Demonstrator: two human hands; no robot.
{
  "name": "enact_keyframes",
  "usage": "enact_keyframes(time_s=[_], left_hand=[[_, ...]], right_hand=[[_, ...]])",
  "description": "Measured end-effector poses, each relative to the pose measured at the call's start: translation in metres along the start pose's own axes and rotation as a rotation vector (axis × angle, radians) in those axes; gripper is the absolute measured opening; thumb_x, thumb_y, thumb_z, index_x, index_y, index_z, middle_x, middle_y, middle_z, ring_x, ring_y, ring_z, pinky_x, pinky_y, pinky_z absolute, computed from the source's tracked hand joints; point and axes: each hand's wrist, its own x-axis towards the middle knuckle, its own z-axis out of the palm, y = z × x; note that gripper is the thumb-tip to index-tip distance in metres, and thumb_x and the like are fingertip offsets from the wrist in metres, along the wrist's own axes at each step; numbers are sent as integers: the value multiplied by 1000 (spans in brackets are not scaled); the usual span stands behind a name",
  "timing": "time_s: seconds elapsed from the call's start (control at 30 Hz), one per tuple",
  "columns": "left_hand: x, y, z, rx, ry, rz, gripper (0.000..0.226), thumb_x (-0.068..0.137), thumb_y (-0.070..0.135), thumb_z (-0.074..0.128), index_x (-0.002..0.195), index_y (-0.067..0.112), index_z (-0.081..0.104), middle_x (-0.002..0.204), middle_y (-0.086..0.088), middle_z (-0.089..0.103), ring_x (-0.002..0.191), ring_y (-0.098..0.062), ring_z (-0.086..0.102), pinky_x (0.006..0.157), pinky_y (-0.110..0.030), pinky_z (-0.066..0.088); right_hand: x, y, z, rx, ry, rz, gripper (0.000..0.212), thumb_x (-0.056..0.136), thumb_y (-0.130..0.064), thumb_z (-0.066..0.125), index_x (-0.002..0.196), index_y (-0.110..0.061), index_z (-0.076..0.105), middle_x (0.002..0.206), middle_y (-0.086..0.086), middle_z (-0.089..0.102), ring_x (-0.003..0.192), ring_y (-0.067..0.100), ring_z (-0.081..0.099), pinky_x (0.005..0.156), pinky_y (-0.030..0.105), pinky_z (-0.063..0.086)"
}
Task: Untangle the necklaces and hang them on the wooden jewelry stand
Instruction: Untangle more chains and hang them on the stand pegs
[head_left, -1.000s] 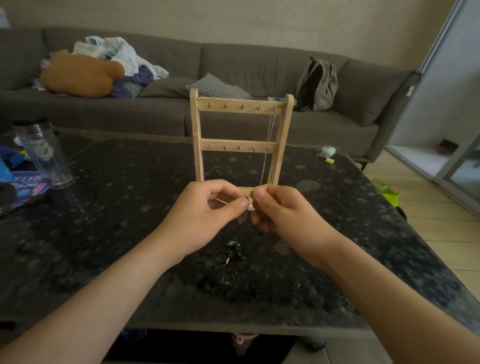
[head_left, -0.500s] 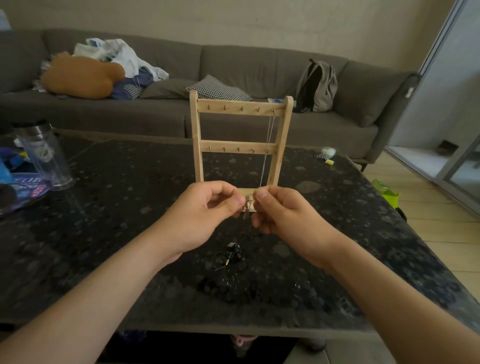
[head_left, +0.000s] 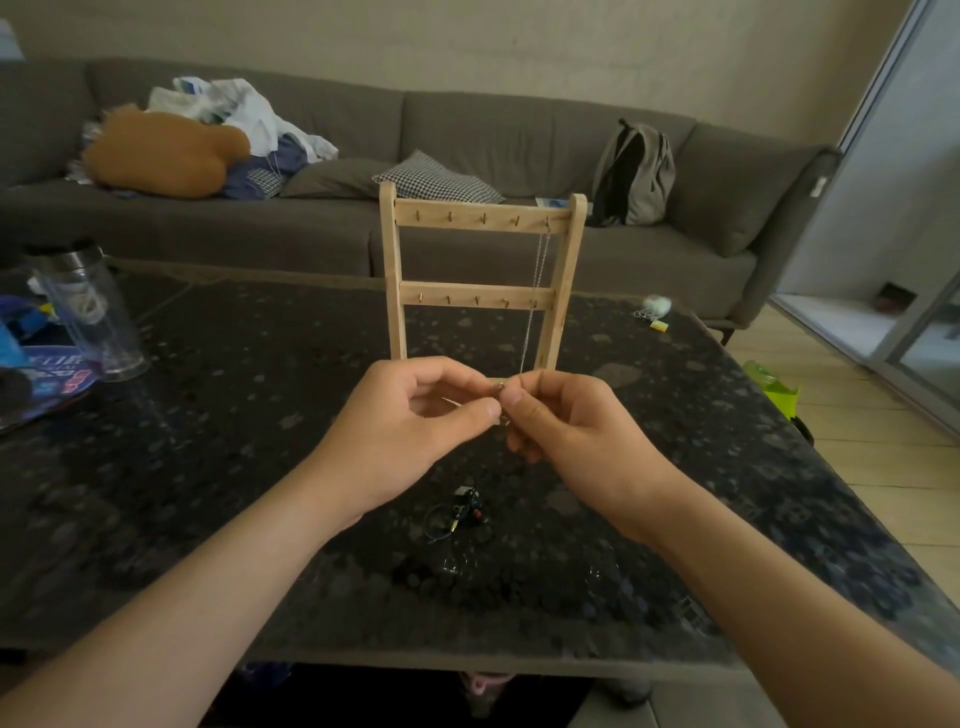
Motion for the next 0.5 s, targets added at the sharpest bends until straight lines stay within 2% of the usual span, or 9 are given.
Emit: enact_keyframes(time_s=[0.17, 0.33, 0.5], left_hand=[[0, -5, -1, 60, 34, 66, 16, 97, 18, 80, 108, 27, 85, 100, 13, 83, 100, -8, 79, 98, -41, 63], [2, -6, -3, 108, 32, 85, 10, 98, 19, 78, 102, 26, 85, 94, 10, 82, 96, -11, 78, 96, -46, 63], [4, -6, -6, 102, -36, 26, 10, 102, 21, 72, 99, 26, 81, 95, 6, 80, 96, -13, 75, 101, -48, 60]], right_hand=[[-1, 1, 0, -31, 19, -24, 20, 109, -30, 61, 108, -19, 79, 74, -4, 70, 71, 11, 63, 72, 32, 54], [-1, 0, -1, -63, 19, -27, 21, 109, -31, 60, 108, -19, 77, 72, -6, 69, 68, 7, 61, 69, 26, 53], [0, 0, -1, -82, 12, 3, 25, 110, -34, 58, 104, -18, 76, 73, -4, 71, 71, 13, 62, 74, 35, 54]])
